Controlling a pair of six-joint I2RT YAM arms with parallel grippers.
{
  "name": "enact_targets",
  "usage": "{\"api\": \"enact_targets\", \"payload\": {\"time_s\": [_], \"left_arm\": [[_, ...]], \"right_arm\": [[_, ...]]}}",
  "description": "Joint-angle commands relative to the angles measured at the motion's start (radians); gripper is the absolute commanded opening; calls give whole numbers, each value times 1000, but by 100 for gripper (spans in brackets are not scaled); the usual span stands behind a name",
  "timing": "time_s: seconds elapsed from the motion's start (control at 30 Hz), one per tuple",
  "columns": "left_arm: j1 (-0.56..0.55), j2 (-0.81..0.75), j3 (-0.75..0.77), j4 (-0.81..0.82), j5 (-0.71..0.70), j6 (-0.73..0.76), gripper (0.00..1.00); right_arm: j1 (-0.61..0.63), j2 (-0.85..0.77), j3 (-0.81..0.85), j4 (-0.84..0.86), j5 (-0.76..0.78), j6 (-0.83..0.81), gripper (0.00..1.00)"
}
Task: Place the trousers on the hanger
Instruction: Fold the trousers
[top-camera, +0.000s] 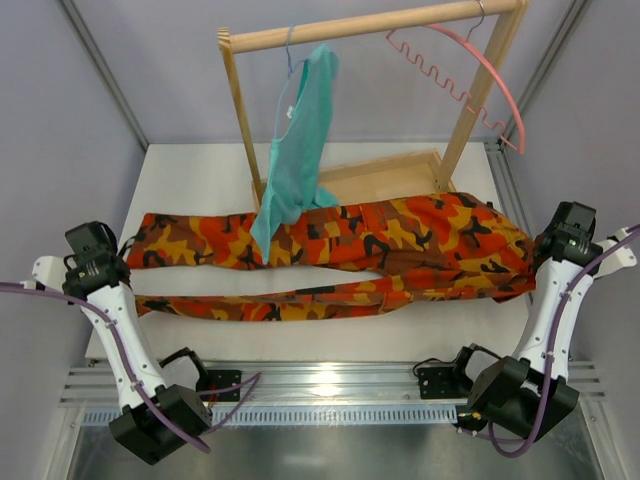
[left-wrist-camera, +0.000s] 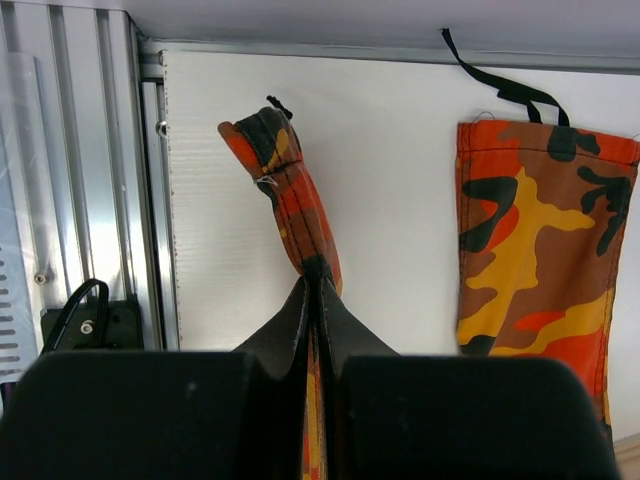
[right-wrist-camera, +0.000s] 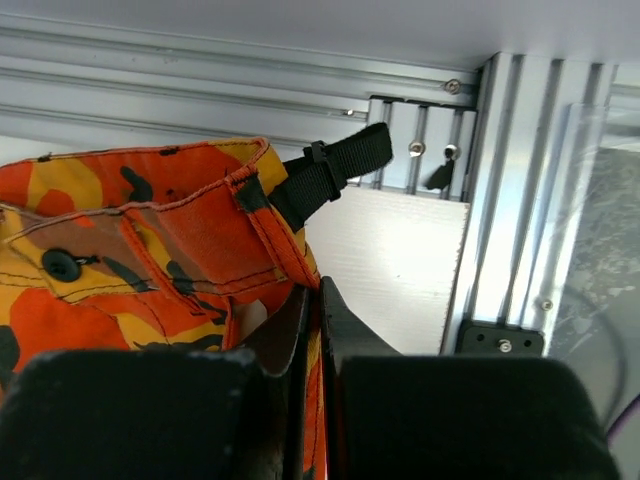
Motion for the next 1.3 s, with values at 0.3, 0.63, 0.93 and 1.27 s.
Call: {"api": "enact_targets", "payload": {"time_s": [0.3, 0.63, 0.93, 1.27], "left_arm": [[10, -69, -15, 130, -56, 49, 0], [-1, -111, -5, 108, -110, 100, 0], [-16, -16, 49, 188, 5, 74, 0], [-25, 73, -9, 326, 21, 68, 0]], "right_arm": [[-110, -56, 171, -88, 355, -76, 4], [-110, -180, 209, -151, 357, -65, 4], [-110, -164, 145, 44, -35, -160, 4], [-84, -72, -113, 356, -274, -169, 4]]}}
